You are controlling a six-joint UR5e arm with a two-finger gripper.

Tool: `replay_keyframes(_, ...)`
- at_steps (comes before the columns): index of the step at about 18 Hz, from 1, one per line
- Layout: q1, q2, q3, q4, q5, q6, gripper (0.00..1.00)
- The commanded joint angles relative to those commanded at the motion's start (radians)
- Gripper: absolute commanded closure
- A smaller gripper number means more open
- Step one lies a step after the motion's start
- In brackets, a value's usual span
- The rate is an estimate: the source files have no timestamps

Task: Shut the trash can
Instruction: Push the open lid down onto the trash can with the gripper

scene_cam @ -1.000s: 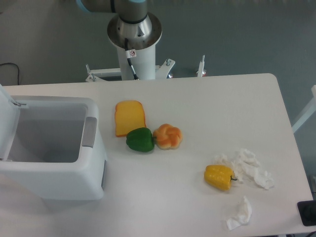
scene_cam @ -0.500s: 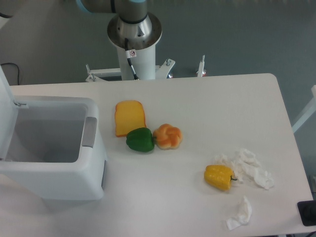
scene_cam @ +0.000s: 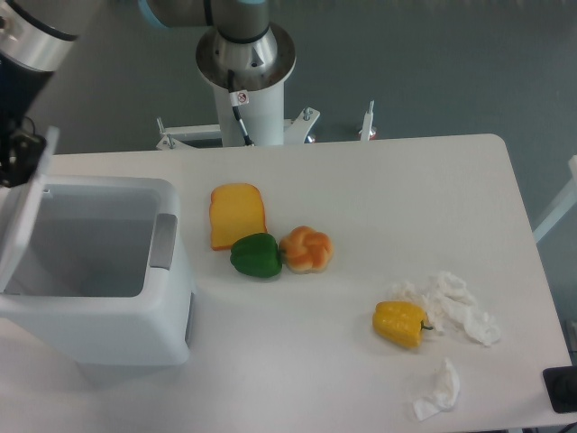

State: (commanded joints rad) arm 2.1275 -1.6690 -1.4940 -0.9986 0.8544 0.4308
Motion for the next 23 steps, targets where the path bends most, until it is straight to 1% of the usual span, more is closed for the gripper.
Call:
replay_keyframes(3, 0.035, -0.002, -0.020, -0.002, 0.000, 0.045, 0.00)
replay_keyframes(8, 0.074, -0.002, -0.048, 0.000, 0.000, 0.109, 0.00)
replay_keyframes(16, 0.101, -0.002, -0.064, -0.002, 0.000, 0.144, 0.00)
replay_keyframes(20, 0.101, -0.002, -0.069, -0.003, 0.035, 0.146, 0.00)
replay_keyframes(23, 0.101, -0.003, -0.080, -0.003, 0.040, 0.163, 0.00)
